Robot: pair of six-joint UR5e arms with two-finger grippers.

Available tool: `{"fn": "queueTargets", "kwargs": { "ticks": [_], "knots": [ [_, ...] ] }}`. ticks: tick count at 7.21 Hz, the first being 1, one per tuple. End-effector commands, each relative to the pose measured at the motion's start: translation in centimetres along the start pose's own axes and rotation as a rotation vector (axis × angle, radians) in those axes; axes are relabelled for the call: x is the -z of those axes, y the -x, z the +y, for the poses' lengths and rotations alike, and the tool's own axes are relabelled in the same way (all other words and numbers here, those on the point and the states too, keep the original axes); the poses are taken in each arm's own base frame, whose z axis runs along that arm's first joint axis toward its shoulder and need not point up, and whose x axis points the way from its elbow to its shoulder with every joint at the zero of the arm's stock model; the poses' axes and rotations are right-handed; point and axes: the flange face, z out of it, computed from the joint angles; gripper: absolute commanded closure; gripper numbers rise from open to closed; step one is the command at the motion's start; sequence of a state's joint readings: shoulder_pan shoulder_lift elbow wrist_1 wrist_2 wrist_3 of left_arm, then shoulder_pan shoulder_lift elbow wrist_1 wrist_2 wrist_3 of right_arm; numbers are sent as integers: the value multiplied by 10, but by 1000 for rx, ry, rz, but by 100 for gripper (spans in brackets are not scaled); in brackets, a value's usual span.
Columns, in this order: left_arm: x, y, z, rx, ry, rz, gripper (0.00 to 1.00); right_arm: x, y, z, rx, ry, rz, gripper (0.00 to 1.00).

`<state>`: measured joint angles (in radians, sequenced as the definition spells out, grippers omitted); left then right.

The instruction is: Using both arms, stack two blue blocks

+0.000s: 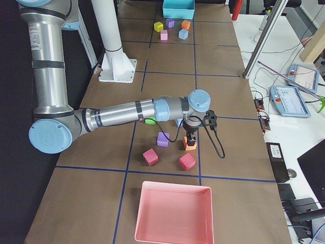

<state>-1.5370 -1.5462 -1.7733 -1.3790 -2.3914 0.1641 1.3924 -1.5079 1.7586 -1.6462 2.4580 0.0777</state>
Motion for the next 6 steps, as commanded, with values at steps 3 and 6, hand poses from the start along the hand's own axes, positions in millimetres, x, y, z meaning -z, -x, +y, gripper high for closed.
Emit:
{"fn": "queueTargets", "kwargs": {
  "ticks": [3,6],
  "knots": [
    [5,-5,-1,-11,-10,-3,0,-66,138,-44,212,15,37,0],
    [8,-8,-2,-18,-17,-3,0,-124,172,-37,167,-24,104,1]
  ]
}}
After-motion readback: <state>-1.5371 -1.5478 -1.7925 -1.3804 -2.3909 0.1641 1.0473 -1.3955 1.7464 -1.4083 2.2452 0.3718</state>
